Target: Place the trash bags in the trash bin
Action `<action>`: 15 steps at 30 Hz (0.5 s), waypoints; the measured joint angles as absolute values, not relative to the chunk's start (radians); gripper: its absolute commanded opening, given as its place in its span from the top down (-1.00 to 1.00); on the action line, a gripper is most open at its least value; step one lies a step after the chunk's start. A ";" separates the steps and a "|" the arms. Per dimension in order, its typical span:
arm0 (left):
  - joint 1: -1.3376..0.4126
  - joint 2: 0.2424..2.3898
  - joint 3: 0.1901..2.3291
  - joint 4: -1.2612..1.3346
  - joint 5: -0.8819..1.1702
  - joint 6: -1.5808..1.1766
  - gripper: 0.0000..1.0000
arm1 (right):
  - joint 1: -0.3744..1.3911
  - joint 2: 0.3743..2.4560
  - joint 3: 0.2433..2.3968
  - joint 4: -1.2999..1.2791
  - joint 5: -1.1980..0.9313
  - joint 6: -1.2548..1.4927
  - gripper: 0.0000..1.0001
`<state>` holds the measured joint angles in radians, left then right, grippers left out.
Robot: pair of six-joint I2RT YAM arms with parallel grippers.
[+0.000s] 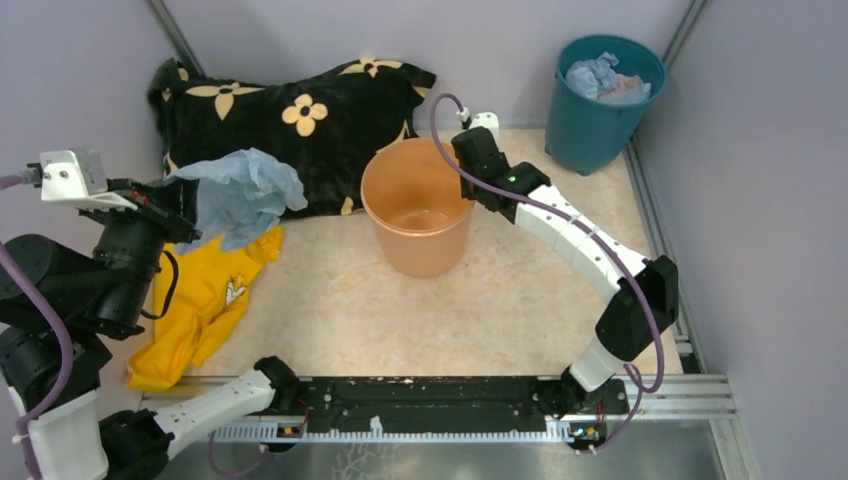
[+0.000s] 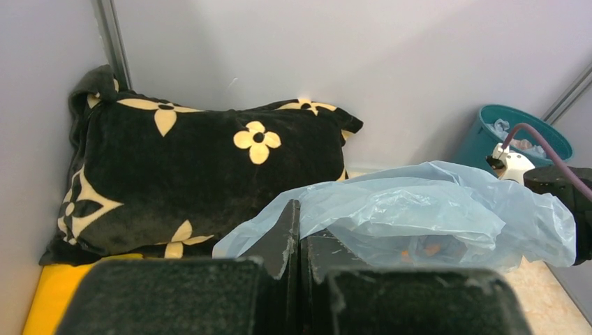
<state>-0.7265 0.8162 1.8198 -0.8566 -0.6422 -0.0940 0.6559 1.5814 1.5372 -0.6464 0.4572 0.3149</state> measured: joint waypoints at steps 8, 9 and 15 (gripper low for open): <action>-0.727 0.816 1.814 -0.855 -0.641 -0.094 1.00 | 0.654 1.598 1.537 -0.642 0.458 0.329 0.93; -0.727 0.816 1.814 -0.855 -0.641 -0.094 1.00 | 0.654 1.599 1.538 -0.644 0.460 0.331 0.94; -0.727 0.816 1.814 -0.855 -0.638 -0.097 1.00 | 0.653 1.598 1.540 -0.666 0.528 0.336 0.97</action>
<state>-0.7265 0.8162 1.8137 -0.8551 -0.6376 -0.0975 0.6533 1.5982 1.5402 -0.6659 0.5278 0.3359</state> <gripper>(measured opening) 0.006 0.080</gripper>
